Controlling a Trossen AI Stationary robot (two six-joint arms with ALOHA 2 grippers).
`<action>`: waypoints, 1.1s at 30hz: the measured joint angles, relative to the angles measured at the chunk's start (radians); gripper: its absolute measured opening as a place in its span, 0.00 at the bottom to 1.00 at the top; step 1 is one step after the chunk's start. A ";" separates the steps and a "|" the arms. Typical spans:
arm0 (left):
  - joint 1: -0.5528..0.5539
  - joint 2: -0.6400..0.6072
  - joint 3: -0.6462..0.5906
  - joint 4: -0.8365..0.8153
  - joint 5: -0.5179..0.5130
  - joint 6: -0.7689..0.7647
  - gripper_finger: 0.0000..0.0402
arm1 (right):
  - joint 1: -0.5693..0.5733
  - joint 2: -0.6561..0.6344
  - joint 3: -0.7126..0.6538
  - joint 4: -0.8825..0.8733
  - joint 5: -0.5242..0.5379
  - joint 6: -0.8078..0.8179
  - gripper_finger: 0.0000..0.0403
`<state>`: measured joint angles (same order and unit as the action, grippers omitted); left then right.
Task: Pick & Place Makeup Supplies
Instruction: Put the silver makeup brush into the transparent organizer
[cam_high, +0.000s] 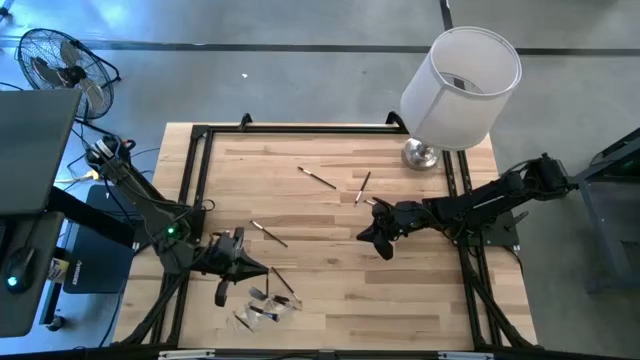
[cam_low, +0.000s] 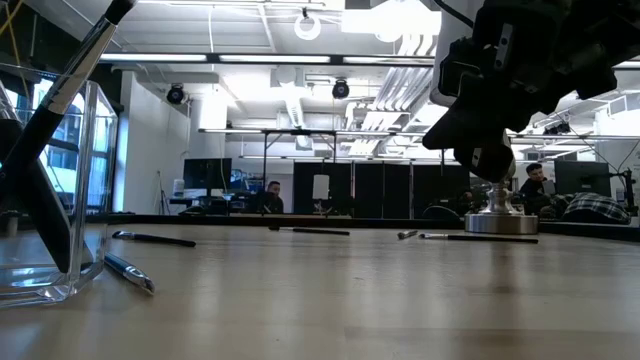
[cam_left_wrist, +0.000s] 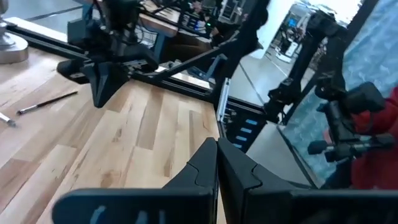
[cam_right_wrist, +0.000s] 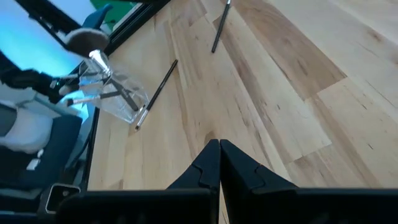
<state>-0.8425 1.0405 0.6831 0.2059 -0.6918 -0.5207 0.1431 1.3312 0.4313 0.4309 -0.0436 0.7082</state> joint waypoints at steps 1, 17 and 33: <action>-0.002 0.000 0.009 -0.012 0.000 0.007 0.00 | -0.001 0.000 0.000 0.000 -0.004 -0.009 0.00; -0.247 0.030 0.148 -0.203 -0.129 0.015 0.00 | 0.042 0.000 0.000 0.013 0.046 0.127 0.00; -0.402 0.253 0.080 -0.209 -0.268 -0.139 0.00 | 0.168 0.000 0.000 0.197 0.323 0.236 0.00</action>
<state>-1.2442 1.2933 0.7630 -0.0030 -0.9598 -0.6601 0.3115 1.3312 0.4313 0.6278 0.2790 0.9443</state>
